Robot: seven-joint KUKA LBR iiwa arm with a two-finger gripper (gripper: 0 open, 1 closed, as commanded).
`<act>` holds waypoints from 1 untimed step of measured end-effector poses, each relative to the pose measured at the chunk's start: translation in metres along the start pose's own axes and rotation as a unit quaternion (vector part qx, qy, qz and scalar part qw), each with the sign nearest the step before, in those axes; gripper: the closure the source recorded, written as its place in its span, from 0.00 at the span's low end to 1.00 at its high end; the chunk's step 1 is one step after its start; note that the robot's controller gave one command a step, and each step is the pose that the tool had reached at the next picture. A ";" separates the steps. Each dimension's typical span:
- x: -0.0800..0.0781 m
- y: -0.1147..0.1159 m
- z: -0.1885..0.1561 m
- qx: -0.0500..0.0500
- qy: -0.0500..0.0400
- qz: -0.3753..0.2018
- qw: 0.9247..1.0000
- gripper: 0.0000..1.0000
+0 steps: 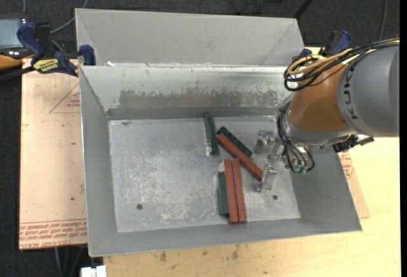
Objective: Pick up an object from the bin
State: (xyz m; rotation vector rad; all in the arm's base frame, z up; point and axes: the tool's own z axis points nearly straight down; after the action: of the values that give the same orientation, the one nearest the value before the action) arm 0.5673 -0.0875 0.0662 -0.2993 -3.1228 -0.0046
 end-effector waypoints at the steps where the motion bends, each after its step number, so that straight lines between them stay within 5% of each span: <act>1: 0.010 0.035 -0.035 0.000 -0.004 0.032 0.999 0.00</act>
Offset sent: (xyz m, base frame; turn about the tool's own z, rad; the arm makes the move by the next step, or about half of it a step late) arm -0.0037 0.0333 0.0338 0.0689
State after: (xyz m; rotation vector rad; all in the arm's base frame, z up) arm 0.5645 -0.0515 0.1010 -0.4016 -3.1190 -0.0036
